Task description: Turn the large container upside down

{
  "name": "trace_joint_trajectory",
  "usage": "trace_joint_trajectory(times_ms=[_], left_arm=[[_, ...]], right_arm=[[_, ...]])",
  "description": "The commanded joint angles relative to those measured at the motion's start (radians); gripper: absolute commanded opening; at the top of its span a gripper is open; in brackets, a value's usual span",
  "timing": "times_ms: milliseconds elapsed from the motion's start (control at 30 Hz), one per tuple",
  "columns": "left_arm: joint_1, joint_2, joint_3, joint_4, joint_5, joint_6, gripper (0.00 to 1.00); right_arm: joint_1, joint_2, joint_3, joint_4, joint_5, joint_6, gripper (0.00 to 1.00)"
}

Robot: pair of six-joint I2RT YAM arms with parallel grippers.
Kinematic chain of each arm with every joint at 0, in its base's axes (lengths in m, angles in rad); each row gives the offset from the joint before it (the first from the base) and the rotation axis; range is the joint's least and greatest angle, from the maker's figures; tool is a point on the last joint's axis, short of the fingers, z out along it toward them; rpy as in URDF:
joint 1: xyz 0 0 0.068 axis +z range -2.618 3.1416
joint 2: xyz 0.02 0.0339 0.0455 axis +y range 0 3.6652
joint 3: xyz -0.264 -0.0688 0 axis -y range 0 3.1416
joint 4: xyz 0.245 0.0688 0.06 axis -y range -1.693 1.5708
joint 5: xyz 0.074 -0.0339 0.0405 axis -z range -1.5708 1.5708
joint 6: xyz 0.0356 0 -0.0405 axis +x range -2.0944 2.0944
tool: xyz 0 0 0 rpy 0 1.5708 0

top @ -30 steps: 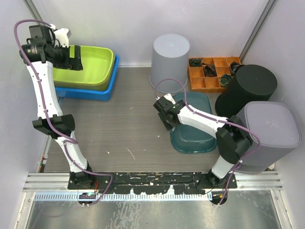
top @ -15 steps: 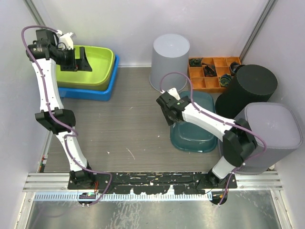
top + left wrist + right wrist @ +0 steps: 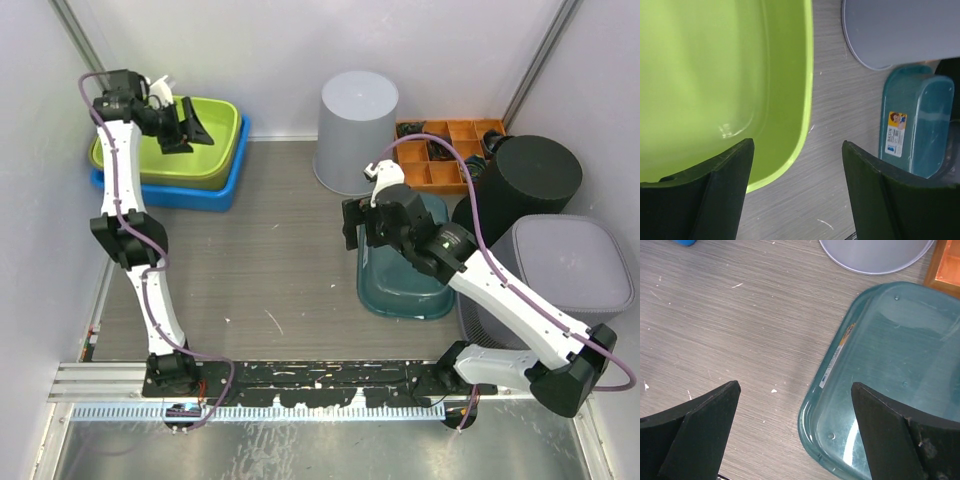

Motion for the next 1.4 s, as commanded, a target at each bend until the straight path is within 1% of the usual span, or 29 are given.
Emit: trace_joint_trajectory(times_ms=[0,100,167,267,367,500,533,567,600,700,767,900,1200,1367], left_arm=[[-0.086,-0.066,-0.035,-0.012,-0.063,0.097,0.69],[-0.114,-0.073,-0.054,-0.049,-0.083,0.146,0.60],[-0.127,-0.069,-0.062,-0.073,-0.102,0.167,0.58],[-0.136,-0.080,-0.112,-0.060,-0.148,0.189,0.54],[-0.137,-0.092,-0.139,-0.048,-0.168,0.199,0.54],[-0.137,-0.096,-0.136,-0.041,-0.189,0.205,0.55],[-0.137,-0.096,-0.133,-0.038,-0.201,0.205,0.58],[-0.137,-0.097,-0.129,-0.035,-0.214,0.207,0.63],[-0.137,-0.099,-0.129,-0.030,-0.228,0.210,0.66],[-0.135,-0.108,-0.139,-0.002,-0.264,0.216,0.71],[-0.137,-0.105,-0.143,0.006,-0.274,0.219,0.72],[-0.136,-0.077,-0.117,-0.004,-0.296,0.228,0.67],[-0.137,-0.052,-0.116,0.011,-0.329,0.226,0.63],[-0.138,-0.040,-0.117,0.018,-0.337,0.221,0.58]], right_arm=[[0.004,-0.016,-0.026,0.056,-0.053,-0.002,1.00],[0.003,-0.021,-0.041,0.059,-0.055,-0.001,1.00],[0.003,-0.022,-0.046,0.059,-0.056,0.002,1.00],[0.004,-0.032,-0.056,0.063,-0.060,0.004,1.00],[0.005,-0.043,-0.066,0.065,-0.058,0.003,1.00],[0.003,-0.045,-0.070,0.064,-0.057,0.003,1.00],[0.004,-0.044,-0.071,0.065,-0.058,0.004,1.00],[0.003,-0.043,-0.072,0.064,-0.057,0.003,1.00],[0.004,-0.042,-0.073,0.065,-0.056,0.003,1.00],[0.004,-0.038,-0.074,0.068,-0.061,0.002,1.00],[0.004,-0.035,-0.073,0.068,-0.064,0.002,1.00],[0.004,-0.033,-0.072,0.073,-0.064,-0.001,1.00],[0.003,-0.032,-0.062,0.074,-0.064,-0.005,1.00],[0.003,-0.033,-0.056,0.071,-0.063,-0.007,1.00]])
